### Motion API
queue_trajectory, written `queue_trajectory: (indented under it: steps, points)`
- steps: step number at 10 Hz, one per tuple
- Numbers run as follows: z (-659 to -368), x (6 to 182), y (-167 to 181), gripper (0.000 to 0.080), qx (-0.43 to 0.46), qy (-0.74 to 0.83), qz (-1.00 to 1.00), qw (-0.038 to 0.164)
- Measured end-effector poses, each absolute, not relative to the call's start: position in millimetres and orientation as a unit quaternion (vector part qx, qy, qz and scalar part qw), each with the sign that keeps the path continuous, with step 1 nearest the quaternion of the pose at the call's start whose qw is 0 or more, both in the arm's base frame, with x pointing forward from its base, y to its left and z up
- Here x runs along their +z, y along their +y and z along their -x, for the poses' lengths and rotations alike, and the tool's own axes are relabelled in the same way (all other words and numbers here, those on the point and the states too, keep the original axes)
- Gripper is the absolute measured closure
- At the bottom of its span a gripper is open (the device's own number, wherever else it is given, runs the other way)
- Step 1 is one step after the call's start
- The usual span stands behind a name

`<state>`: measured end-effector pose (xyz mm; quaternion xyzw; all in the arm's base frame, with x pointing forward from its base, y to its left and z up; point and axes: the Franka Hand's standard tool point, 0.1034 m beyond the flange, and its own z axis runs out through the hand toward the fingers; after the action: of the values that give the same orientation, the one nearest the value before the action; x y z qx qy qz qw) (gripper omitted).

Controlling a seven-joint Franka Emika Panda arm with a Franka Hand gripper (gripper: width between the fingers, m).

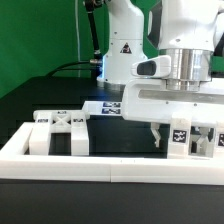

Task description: Assemble chair

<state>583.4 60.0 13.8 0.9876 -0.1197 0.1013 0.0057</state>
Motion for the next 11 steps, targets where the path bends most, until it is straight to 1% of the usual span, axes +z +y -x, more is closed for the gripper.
queue_trajectory:
  steps: [1,2,3,4,6,7,11]
  points:
    - [-583,13.7,54,0.0552,0.101,-0.123,-0.987,0.009]
    - [-584,14.0,49,0.0725,0.102,-0.126,-0.987,0.011]
    - [-583,13.6,47,0.0725,0.101,-0.125,-0.987,0.013]
    - [-582,13.5,47,0.0754,0.1,-0.121,-0.987,0.013]
    - [-582,14.0,47,0.0754,0.1,-0.115,-0.988,0.014]
    - [-580,17.9,46,0.0758,0.096,-0.107,-0.99,0.014]
    - [-578,50.9,41,0.0764,0.081,-0.088,-0.993,0.008]
